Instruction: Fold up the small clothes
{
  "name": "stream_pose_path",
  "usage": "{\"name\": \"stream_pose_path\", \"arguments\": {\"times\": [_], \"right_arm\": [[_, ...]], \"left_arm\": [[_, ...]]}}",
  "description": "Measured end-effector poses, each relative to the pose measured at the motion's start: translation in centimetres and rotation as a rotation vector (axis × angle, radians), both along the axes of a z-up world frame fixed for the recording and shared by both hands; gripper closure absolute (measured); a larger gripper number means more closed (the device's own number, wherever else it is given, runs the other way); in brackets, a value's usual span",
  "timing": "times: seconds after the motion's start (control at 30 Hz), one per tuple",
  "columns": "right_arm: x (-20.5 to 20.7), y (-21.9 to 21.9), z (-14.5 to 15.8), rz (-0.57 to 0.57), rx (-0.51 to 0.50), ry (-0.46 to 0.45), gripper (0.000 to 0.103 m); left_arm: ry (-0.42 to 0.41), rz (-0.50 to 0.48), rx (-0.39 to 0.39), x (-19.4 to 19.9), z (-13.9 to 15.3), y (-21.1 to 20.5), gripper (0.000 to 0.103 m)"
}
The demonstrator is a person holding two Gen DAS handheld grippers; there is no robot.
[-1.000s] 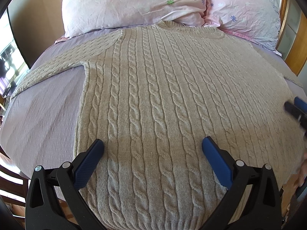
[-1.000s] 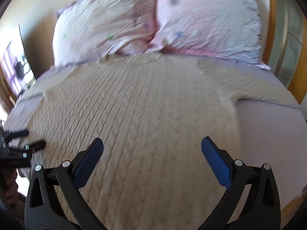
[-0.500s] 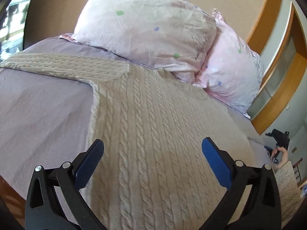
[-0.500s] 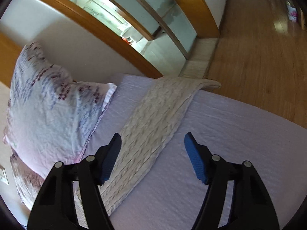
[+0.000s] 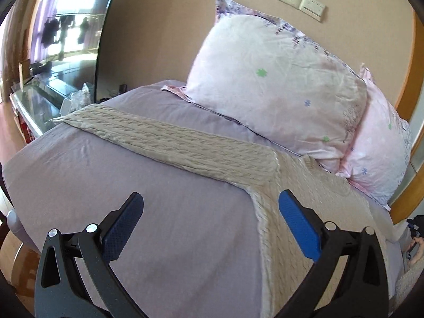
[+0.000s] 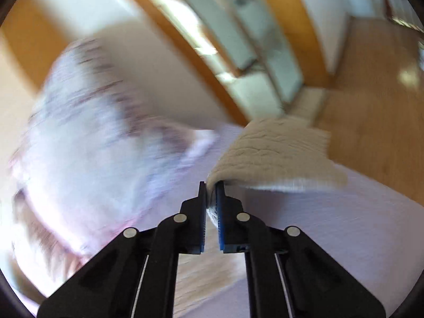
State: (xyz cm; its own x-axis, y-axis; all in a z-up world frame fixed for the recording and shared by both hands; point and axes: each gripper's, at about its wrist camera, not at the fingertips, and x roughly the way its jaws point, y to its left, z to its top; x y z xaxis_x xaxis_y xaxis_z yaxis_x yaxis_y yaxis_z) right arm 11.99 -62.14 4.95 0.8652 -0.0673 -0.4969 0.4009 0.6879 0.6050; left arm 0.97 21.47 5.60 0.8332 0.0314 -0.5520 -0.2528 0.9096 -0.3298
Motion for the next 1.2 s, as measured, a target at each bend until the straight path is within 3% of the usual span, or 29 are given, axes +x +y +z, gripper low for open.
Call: {"name": "stream_pose_path", "arguments": {"times": [0.13, 0.23, 0.27, 0.3, 0.37, 0.43, 0.5, 0.6, 0.7, 0.8, 0.93, 1.0, 1.07, 1.13, 1.2], "right_arm": [[0.6, 14.4, 6.0, 0.368, -0.109, -0.172, 0.096], [1.1, 26.9, 6.1, 0.728, -0.135, -0.175, 0.089], [1.3, 30.8, 5.1, 0.860, -0.120, -0.141, 0.070], [1.3, 34.4, 3.8, 0.980, -0.094, -0.096, 0.043], [1.2, 37.5, 2.6, 1.059, -0.079, -0.064, 0.038], [0.6, 37.7, 2.6, 1.037, -0.095, -0.084, 0.032], [0.9, 35.8, 2.9, 0.969, -0.097, -0.106, 0.017], [0.6, 31.0, 3.1, 0.862, -0.085, -0.103, 0.017], [-0.1, 26.8, 2.7, 0.766, -0.084, -0.094, 0.013], [-1.9, 23.2, 1.9, 0.688, -0.069, -0.090, 0.012], [-3.3, 20.0, 1.0, 0.616, -0.054, -0.087, 0.011], [-3.7, 18.8, 0.7, 0.597, -0.049, -0.086, 0.011], [-4.2, 17.8, 0.6, 0.583, -0.054, -0.091, 0.011], [-4.5, 17.2, 0.5, 0.570, -0.065, -0.096, 0.011], [-4.7, 16.7, 0.4, 0.563, -0.068, -0.102, 0.011]], "left_arm": [[-0.025, 0.071, -0.172, 1.6, -0.9, 5.1, 0.001], [-0.010, 0.137, -0.253, 2.8, -1.6, 8.5, 0.001], [-0.009, 0.160, -0.278, 3.1, -1.9, 9.1, 0.001], [-0.011, 0.183, -0.307, 3.3, -2.2, 10.1, 0.001], [-0.007, 0.236, -0.384, 3.7, -3.0, 12.1, 0.001], [-0.001, 0.286, -0.452, 4.0, -3.8, 13.9, 0.001], [0.008, 0.324, -0.490, 4.5, -4.4, 15.5, 0.001], [0.011, 0.389, -0.522, 5.1, -4.7, 17.7, 0.005], [0.007, 0.438, -0.581, 5.7, -5.1, 19.8, 0.019], [0.008, 0.473, -0.639, 6.3, -5.9, 21.8, 0.047], [0.062, 0.466, -0.687, 7.4, -6.9, 22.8, 0.093], [0.042, 0.449, -0.623, 7.7, -5.7, 21.5, 0.094], [-0.005, 0.367, -0.535, 8.6, -3.0, 19.2, 0.095], [-0.047, 0.234, -0.433, 10.0, 0.6, 14.9, 0.095], [-0.090, 0.031, -0.321, 11.8, 4.5, 8.0, 0.095]]}}
